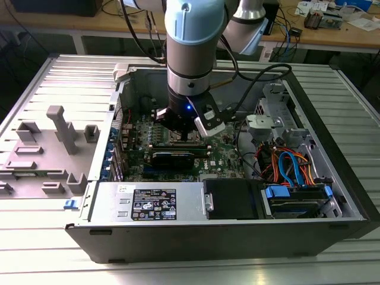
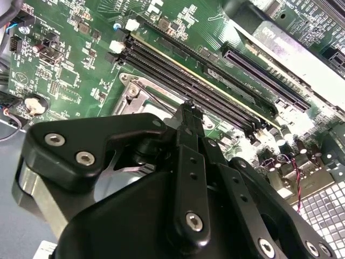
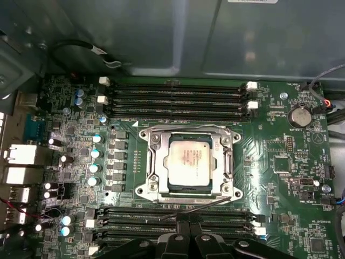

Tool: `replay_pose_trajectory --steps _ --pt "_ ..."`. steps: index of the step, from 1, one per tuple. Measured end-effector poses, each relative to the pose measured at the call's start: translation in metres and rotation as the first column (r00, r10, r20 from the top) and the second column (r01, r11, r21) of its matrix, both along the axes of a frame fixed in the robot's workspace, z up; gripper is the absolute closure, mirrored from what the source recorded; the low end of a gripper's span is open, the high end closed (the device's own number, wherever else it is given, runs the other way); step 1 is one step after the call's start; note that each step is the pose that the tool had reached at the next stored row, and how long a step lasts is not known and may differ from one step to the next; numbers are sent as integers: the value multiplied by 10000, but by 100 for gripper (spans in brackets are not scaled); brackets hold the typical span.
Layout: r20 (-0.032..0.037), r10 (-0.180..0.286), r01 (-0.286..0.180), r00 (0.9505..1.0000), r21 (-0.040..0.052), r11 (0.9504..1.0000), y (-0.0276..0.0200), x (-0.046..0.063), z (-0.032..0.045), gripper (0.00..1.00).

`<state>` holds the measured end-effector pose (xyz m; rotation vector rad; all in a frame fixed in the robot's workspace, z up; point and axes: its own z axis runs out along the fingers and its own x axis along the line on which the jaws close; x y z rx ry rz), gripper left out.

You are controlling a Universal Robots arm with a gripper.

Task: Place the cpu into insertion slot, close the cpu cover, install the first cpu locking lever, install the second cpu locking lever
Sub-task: 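Install the second cpu locking lever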

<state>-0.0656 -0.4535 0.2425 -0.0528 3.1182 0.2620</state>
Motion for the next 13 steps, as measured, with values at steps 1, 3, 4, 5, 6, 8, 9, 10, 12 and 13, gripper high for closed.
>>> replay_pose_trajectory --steps 1,3,4,5,6,8,9,10,12,13 --pt "-1 0 0 10000 4 10000 0 -2 0 89" --pt "0 0 0 10000 12 10000 0 -6 0 89" --pt "0 0 0 10000 16 10000 0 -8 0 89" --pt "0 0 0 10000 21 10000 0 -10 -1 89" --pt "-1 0 0 10000 25 10000 0 -12 -1 89" --pt "0 0 0 10000 39 10000 0 -19 -1 89" --pt "0 0 0 10000 45 10000 0 -22 -1 89" --pt "-1 0 0 10000 53 10000 0 -25 -1 89" --pt "-1 0 0 10000 62 10000 0 -30 -2 89" --pt "0 1 -1 10000 66 10000 0 -32 -2 89"
